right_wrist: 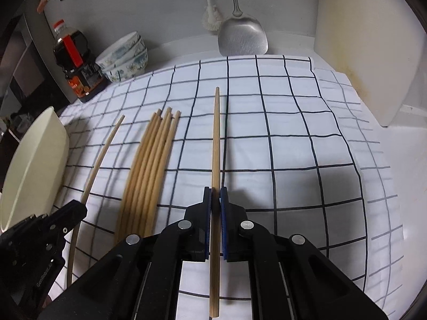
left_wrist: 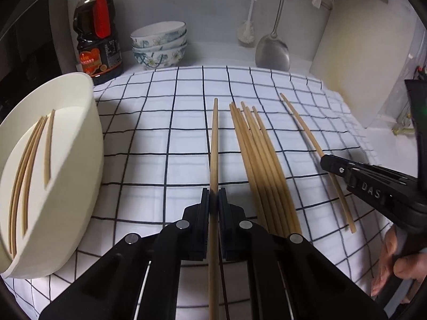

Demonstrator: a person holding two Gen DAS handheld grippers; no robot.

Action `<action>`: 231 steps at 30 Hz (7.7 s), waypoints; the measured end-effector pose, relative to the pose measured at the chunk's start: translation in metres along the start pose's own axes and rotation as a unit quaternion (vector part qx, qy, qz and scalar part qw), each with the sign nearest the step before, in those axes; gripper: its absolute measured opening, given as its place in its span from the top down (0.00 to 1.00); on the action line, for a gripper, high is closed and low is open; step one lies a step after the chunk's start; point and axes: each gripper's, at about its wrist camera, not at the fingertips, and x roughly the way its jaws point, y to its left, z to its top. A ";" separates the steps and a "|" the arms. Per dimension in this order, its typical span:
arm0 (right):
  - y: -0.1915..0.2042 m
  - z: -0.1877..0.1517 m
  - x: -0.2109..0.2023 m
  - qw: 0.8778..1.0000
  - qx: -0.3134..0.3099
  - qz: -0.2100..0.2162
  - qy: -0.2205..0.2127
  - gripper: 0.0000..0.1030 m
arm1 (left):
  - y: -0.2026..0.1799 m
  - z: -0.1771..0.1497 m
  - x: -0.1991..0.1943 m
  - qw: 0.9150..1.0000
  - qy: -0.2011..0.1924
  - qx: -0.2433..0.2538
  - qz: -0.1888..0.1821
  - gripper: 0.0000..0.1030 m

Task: Organize utensils
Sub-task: 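Close the right tool on the separated chopstick while the left tool grasps another, then carry both held chopsticks up and over the cream-white basin, then lower both chopsticks into the basin and open both tools, then withdraw both open tools from the basin back to the chopstick row, then slide one chopstick apart from the row with the right tool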

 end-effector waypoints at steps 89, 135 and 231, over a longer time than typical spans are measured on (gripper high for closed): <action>0.147 -0.011 -0.091 0.977 -0.112 0.051 -0.173 0.18 | 0.135 -0.032 -0.153 0.976 -0.157 -0.077 0.127 0.06; 0.040 -0.013 0.009 0.991 -0.087 -0.098 0.024 0.18 | 0.034 -0.048 -0.079 0.990 -0.072 -0.071 0.094 0.06; 0.012 -0.017 0.018 0.994 -0.075 -0.054 0.058 0.18 | 0.006 0.001 -0.006 0.998 0.044 -0.021 0.031 0.06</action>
